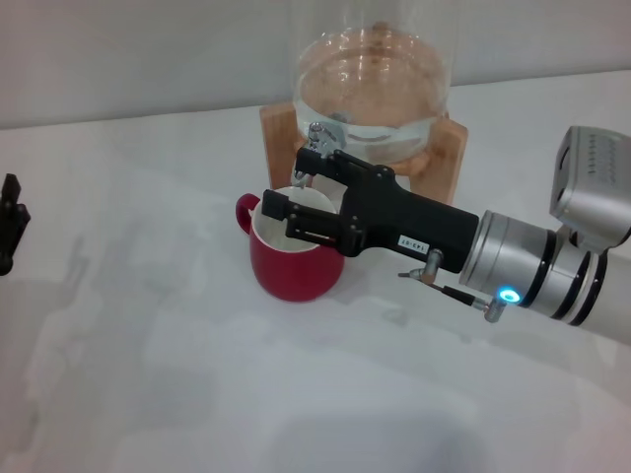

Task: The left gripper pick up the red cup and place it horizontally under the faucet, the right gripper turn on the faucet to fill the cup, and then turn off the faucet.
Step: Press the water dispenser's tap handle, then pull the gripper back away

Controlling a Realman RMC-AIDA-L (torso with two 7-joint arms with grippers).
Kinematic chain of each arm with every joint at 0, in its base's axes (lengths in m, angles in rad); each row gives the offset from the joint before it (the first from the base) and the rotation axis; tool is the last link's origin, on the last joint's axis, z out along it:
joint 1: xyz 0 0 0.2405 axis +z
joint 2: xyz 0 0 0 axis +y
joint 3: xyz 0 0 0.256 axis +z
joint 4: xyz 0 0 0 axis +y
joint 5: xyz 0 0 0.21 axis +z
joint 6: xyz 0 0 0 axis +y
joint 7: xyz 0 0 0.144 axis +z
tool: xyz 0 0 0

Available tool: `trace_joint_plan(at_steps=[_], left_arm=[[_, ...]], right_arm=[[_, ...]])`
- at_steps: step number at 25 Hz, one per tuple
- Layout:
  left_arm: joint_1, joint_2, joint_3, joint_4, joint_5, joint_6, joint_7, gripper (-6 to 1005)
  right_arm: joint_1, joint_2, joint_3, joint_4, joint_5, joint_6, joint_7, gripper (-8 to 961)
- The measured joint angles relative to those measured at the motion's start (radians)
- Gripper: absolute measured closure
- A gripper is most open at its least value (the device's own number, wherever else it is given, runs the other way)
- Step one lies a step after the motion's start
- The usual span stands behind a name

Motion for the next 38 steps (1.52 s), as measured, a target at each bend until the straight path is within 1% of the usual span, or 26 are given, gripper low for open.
trace_joint_plan(at_steps=[23, 38], left_arm=[[-0.011, 0.000, 0.000, 0.000, 0.000, -0.007, 0.000, 181], [-0.014, -0.001, 0.000, -0.008, 0.000, -0.007, 0.000, 179]], right_arm=[[-0.023, -0.002, 0.044, 0.000, -0.002, -0.002, -0.014, 114], [-0.023, -0.005, 0.049, 0.000, -0.002, -0.001, -0.015, 113]])
